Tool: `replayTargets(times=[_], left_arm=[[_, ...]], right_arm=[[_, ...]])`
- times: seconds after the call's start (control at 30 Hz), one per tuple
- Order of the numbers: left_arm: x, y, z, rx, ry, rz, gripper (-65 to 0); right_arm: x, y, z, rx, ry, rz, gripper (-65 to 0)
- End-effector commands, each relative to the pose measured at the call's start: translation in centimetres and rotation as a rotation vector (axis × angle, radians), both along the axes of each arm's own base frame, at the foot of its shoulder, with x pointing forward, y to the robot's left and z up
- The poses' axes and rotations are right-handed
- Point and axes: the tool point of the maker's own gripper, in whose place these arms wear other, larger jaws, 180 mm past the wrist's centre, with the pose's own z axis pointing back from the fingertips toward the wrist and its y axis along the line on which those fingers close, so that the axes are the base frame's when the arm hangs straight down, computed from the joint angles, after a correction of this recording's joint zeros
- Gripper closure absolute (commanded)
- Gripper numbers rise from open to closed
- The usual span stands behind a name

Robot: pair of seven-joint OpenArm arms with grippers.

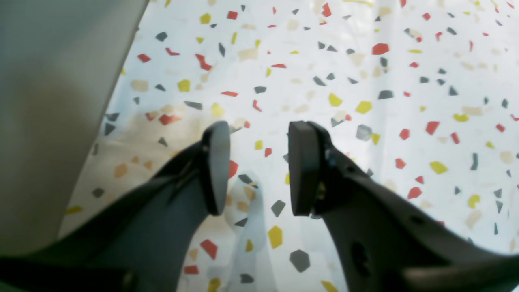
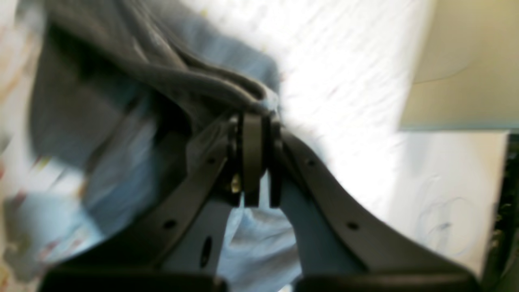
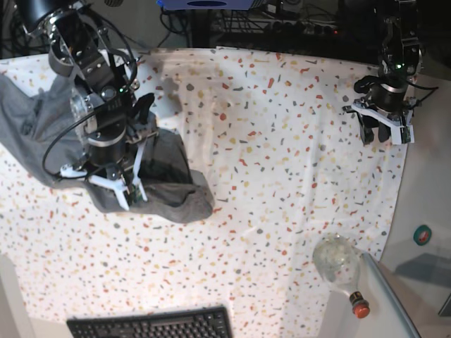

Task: Layout the t-shirt on the table in an organized manner, then fold the t-shirt properly
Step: 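Grasp the shirt hem with the right gripper and drag it outward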

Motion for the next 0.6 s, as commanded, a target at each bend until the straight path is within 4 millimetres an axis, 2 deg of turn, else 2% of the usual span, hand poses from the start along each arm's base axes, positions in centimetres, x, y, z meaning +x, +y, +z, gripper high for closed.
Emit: replayTargets(times=[0.0, 0.17, 0.23, 0.33, 0.47, 0.57], left_arm=[[0.7, 0.3, 1.2, 0.014, -0.043, -0.006, -22.7], [0.7, 0.2, 1.1, 0.011, -0.042, -0.008, -22.7], [0.7, 0.2, 1.0, 0.011, -0.041, -0.007, -22.7], [0.4, 0.6, 0.5, 0.005, -0.028, 0.009, -22.7], [0.0, 0.8, 0.0, 0.004, -0.012, 0.016, -22.7], [-0.4, 0.8, -0.2, 0.007, -0.003, 0.013, -22.7]], right_arm=[[1.5, -1.5, 2.0, -0.037, -0.065, -0.013, 0.0], [5.7, -8.8, 6.1, -0.134, -0.159, -0.144, 0.0], [7.3, -11.9, 7.0, -0.196, -0.146, -0.164, 0.0], [9.8, -17.7, 7.9, -0.233, -0.139, -0.217, 0.0], [12.5, -25.1, 7.4, -0.21, -0.12, -0.321, 0.0], [14.1, -29.1, 5.2, -0.176, -0.06, -0.365, 0.0]])
